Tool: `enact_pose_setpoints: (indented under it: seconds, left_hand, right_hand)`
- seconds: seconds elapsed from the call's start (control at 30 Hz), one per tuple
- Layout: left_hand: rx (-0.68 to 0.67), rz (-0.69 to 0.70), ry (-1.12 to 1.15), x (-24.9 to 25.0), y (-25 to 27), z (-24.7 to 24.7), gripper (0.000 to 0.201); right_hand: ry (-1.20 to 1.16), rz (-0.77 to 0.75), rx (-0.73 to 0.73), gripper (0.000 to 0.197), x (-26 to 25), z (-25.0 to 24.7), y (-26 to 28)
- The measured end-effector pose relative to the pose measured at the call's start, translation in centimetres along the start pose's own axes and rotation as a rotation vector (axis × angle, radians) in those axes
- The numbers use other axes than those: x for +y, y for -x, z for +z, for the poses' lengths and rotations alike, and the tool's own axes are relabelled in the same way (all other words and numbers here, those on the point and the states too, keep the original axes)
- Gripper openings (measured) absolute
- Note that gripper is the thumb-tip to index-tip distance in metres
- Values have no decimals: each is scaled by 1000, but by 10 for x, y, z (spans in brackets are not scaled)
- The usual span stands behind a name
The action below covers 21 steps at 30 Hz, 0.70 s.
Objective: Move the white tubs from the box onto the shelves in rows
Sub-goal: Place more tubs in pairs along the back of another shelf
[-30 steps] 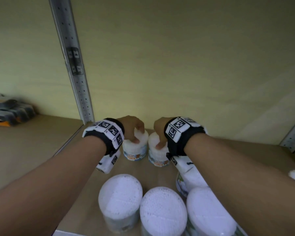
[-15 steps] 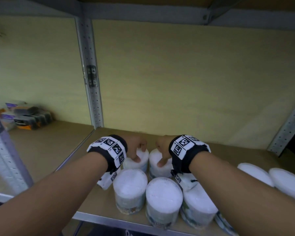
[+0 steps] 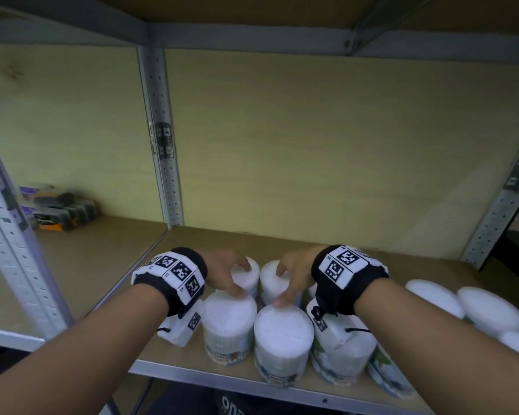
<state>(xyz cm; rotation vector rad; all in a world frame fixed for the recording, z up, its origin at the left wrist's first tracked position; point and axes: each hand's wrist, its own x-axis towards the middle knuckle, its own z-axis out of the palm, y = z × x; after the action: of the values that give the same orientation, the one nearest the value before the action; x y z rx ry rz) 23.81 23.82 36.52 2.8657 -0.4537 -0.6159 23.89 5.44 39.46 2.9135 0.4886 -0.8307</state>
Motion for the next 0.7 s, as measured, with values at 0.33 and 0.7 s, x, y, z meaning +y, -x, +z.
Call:
enact_pose_setpoints:
  seconds: [0.33,0.7]
  left_hand:
    - [-2,-8,-40,-5,2,12,88]
    - [54,5,3,-7,2,14,84]
  right_hand:
    - [29,-33,26,94,-1,17,6]
    - [-55,-55,99,85,3,22,8]
